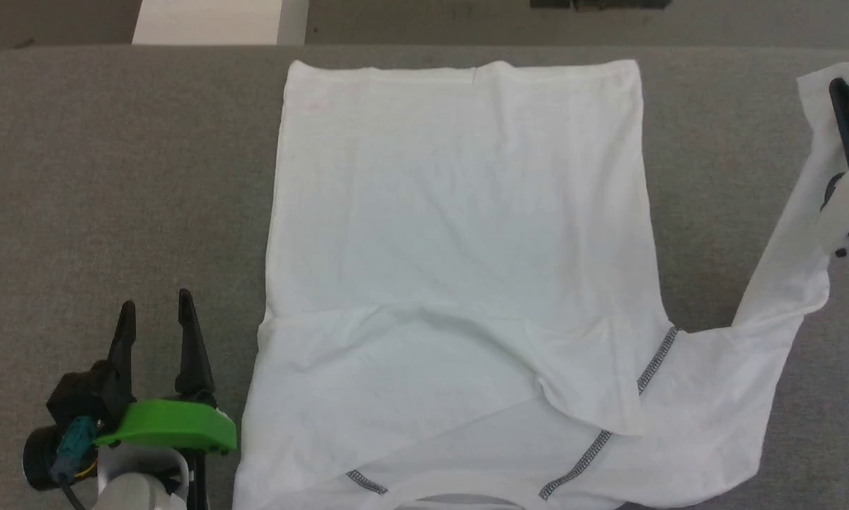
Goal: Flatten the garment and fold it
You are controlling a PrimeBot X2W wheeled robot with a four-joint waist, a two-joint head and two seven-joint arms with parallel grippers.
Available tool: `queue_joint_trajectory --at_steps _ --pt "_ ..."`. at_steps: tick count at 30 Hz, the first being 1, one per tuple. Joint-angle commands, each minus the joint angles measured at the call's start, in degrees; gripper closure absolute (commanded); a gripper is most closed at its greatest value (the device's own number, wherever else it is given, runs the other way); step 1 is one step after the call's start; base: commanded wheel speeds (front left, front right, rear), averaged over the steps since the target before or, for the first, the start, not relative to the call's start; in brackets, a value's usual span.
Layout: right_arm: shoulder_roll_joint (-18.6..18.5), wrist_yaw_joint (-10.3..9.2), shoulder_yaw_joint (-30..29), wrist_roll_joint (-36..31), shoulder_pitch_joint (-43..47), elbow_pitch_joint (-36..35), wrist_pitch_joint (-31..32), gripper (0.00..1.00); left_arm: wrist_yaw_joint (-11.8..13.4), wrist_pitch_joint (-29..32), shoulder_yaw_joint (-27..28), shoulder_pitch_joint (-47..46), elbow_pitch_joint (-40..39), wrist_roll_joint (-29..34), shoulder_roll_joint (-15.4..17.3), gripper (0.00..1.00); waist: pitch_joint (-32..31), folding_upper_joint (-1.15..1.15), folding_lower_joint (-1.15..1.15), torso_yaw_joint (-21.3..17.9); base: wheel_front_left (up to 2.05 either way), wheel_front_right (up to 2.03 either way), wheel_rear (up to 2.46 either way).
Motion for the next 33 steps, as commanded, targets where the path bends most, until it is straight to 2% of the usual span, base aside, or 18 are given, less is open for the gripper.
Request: queue_joint_trajectory --at_steps 1,4,7,12,16,26,33 --pt "1.5 -0.09 -0.4 -1.0 2.2 -4.9 2.1 1.00 -0.4 -0.3 0.2 1.2 0.0 0.8 0.1 0.00 -7.2 0.00 0.00 -3.0 0.00 0.00 0.00" --pt "3.8 -0.09 0.2 -2.0 5.6 -15.3 6.6 1.00 -0.7 -0.3 0.4 2.4 -0.2 0.9 0.1 0.00 -8.6 0.00 0.00 -3.3 0.00 0.00 0.00" --pt "6.0 -0.09 3.4 -2.2 8.0 -23.3 10.6 1.00 -0.9 -0.3 0.3 3.1 -0.4 0.9 0.0 0.00 -9.4 0.00 0.00 -3.3 0.00 0.00 0.00" --pt "8.4 -0.09 12.1 -1.5 9.9 -27.1 14.1 1.00 -1.3 -0.3 -0.4 2.8 -0.7 1.0 -0.2 0.00 -9.2 0.00 0.00 -2.6 0.00 0.00 0.00" --pt "10.0 -0.09 20.7 -0.2 10.3 -23.8 14.2 1.00 -1.5 -0.3 -0.9 2.0 -1.0 1.1 -0.5 0.00 -7.6 0.00 0.00 -1.4 0.00 0.00 0.00" --pt "13.3 -0.09 41.8 3.9 10.9 -7.7 9.9 1.00 -1.7 -0.3 -1.9 -1.0 -0.9 1.2 -2.0 0.00 -2.5 0.00 0.00 2.5 0.00 0.00 0.00" --pt "13.8 -0.09 50.1 8.3 12.6 0.0 8.9 1.00 -2.0 -0.3 -1.8 -1.9 -0.2 1.4 -2.8 0.00 -1.3 0.00 0.00 3.4 0.00 0.00 0.00"
